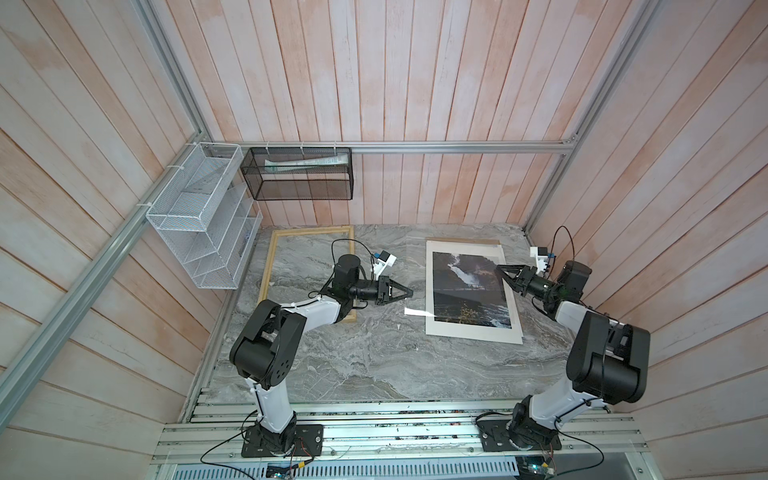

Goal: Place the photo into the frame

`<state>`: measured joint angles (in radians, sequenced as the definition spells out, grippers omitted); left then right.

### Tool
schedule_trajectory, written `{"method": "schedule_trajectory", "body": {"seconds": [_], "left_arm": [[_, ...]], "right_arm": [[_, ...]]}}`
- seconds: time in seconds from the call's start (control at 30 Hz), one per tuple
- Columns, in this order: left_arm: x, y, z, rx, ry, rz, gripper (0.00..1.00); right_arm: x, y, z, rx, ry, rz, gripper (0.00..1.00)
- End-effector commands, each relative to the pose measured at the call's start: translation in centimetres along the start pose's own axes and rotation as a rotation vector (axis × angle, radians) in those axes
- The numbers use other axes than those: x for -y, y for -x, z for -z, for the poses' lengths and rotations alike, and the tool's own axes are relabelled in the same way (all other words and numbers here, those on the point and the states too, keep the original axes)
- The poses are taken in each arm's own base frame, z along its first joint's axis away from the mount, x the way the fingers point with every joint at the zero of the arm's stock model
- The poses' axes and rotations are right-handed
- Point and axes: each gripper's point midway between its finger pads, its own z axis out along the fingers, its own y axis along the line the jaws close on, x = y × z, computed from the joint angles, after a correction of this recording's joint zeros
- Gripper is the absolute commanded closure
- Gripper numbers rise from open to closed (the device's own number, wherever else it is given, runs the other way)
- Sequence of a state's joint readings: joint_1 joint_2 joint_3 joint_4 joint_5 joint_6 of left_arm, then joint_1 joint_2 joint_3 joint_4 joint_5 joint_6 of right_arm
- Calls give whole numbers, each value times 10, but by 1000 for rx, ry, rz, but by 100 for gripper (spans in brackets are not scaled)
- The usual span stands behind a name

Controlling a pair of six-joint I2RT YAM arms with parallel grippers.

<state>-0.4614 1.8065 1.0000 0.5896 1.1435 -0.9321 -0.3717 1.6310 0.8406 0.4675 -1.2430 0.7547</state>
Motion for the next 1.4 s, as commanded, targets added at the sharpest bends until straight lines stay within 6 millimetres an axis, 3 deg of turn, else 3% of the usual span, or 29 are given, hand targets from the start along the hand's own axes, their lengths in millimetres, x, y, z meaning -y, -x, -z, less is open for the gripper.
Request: {"method": "schedule_trajectory", "body": {"seconds": [0.0,0.17,0.27,0.4,0.77,1.1,1.37], "left_arm": [[11,-6,3,-21,-17,-66,100],[10,-7,6,-17,-10,-61,100],[6,-5,10,-1,4,-50,100],[4,1,15,21,12,-44,94],[1,21,29,90,38,-49,51],[-19,60,53,199,139,-38,43],[-61,71,96,308,481,22,41]], "right_arm": [[-33,-2,-5,-45,66,104,78],[-46,-4,-10,-59,82,140,96],[-52,-6,-11,-65,91,167,100],[-59,-10,-13,-81,98,198,100],[-66,-16,-14,-99,107,223,100],[-81,-25,-22,-84,103,226,100],[-92,-45,-60,-72,94,207,100]]}}
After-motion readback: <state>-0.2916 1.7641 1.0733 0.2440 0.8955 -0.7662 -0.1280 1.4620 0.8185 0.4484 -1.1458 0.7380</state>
